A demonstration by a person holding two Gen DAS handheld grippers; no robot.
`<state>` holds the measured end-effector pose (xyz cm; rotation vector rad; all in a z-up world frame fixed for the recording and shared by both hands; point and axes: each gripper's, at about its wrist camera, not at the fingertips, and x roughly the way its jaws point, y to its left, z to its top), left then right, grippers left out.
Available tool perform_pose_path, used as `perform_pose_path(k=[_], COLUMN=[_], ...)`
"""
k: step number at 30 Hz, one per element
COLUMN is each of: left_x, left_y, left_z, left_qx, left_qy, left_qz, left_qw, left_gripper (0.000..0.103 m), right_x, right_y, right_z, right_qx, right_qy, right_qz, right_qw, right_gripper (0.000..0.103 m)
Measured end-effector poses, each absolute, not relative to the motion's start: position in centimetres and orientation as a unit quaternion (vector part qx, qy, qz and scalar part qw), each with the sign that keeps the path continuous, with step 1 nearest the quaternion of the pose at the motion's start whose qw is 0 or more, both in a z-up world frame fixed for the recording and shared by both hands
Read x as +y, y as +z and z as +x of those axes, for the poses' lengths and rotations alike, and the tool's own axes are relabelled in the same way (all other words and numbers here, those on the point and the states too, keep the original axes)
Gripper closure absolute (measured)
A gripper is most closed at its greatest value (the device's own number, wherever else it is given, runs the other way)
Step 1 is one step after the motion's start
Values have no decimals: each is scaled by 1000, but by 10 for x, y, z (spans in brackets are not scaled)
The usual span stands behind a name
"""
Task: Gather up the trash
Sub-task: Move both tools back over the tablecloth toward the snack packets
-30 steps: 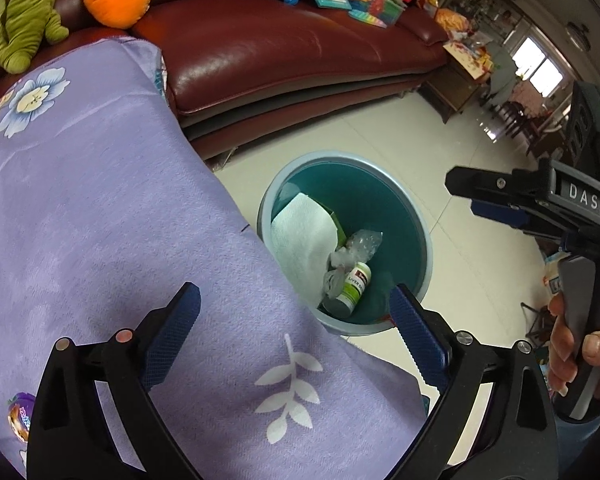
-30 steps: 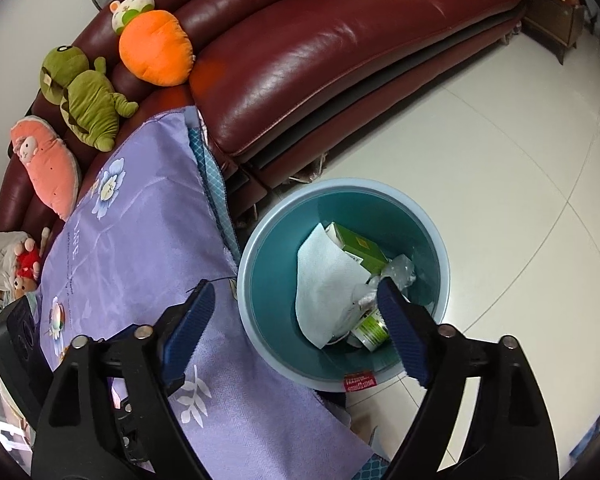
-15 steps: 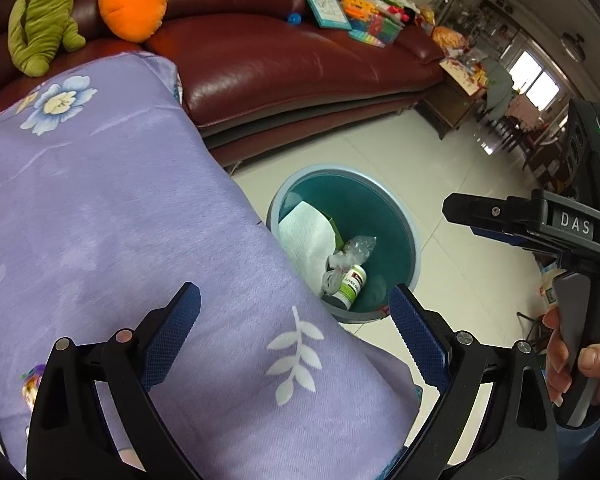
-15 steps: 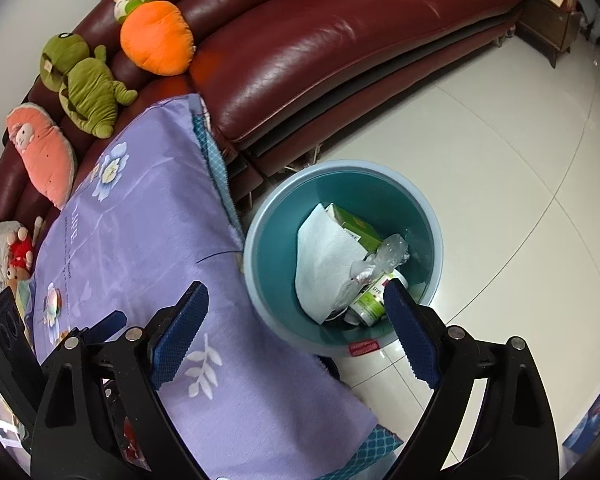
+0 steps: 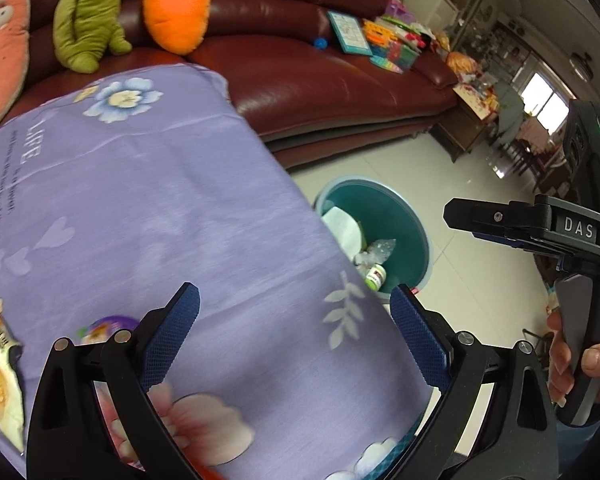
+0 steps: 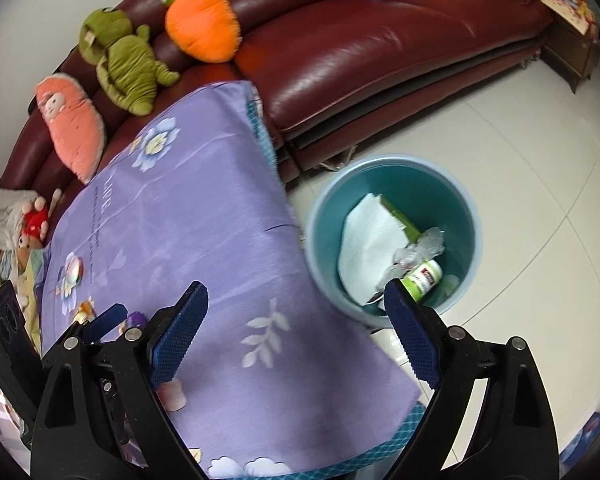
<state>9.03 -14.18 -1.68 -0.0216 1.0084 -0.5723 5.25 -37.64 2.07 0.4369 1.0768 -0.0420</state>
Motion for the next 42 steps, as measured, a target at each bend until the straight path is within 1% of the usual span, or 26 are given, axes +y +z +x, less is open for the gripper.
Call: perform_pose_path(k=[11,19,25,33,40,42], left_x=[-33,55,103,157,189,193], left_y=[-8,-12,-21,-40,-60,-63], left_z=[84,72,57,44,43,46], left_qx=[462,465,467,475,489,493], left_qy=[-199,-140,-105,-54,-39,-43], left_qz=[-3,-28,-42,-66,-102,-109], left_qw=[864,874,877,876,865,862], left_gripper=[6,6,6,6,6,6], right_x=[-289,-212,-146,-76,-29,-27], right_y=[25,12,-3,-10,-36,-43], right_z=[63,60,46,34,31,34], right_qx=[532,566,597,615,639,644], right_qy=[35,99,159,247,267,265], right_qz=[160,108,57,34,-20,-27], right_qw=[831,811,784,748,721,717], right_gripper=[17,17,17,17,17,24])
